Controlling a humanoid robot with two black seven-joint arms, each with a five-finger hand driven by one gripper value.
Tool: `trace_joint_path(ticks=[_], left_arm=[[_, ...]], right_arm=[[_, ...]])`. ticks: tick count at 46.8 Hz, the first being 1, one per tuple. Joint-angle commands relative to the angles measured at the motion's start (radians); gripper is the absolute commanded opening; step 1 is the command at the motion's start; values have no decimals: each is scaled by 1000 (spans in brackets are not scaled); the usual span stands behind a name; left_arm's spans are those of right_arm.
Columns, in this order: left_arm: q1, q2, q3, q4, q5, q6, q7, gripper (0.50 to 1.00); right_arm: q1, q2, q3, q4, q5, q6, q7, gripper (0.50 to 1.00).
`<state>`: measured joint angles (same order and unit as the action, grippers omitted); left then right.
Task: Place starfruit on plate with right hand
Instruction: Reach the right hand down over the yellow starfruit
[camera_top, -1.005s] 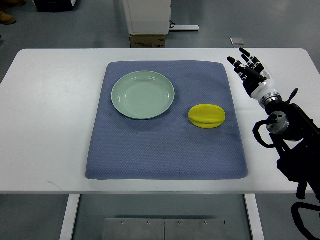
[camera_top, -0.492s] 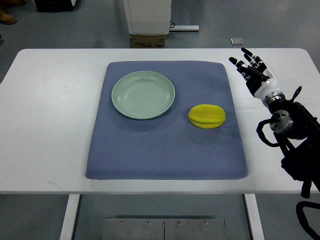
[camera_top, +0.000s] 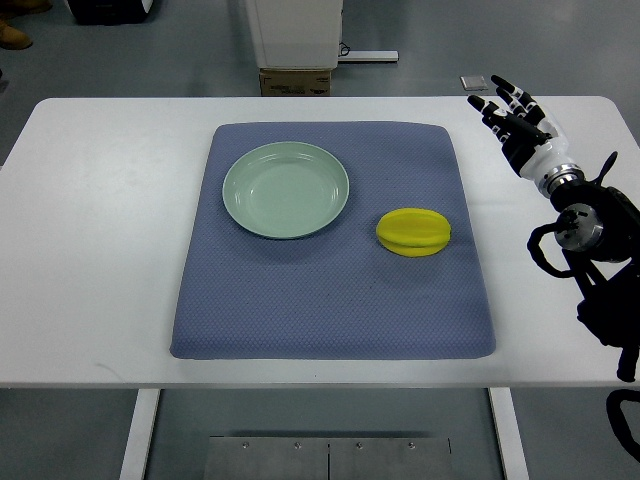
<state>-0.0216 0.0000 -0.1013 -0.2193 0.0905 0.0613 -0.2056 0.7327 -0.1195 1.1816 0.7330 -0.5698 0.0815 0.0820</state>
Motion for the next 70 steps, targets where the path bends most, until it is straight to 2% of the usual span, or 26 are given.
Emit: trace_joint_path(ticks=[1,16,29,43,53,63,70], left_arm=[[0,0,0,0,0,0,0,1000],[0,0,0,0,0,0,0,1000],[0,0,0,0,0,0,0,1000],[0,0,0,0,0,0,0,1000],[0,0,0,0,0,0,0,1000],[0,0,0,0,0,0,0,1000],[0,0,0,0,0,0,0,1000]], right_arm=[[1,-25,-25,15,-10,41,-1,1000],[5,-111,-146,95,-211,181,10,993],[34,-170,-261,180,-383,239,21,991],[73,-232,-457,236,-504,244,87,987],[76,-233,-542,264,-587,244,119,981],[74,-233,-583,263,-616,242,128,949],[70,-233,-594,256,-625,239,130,945]])
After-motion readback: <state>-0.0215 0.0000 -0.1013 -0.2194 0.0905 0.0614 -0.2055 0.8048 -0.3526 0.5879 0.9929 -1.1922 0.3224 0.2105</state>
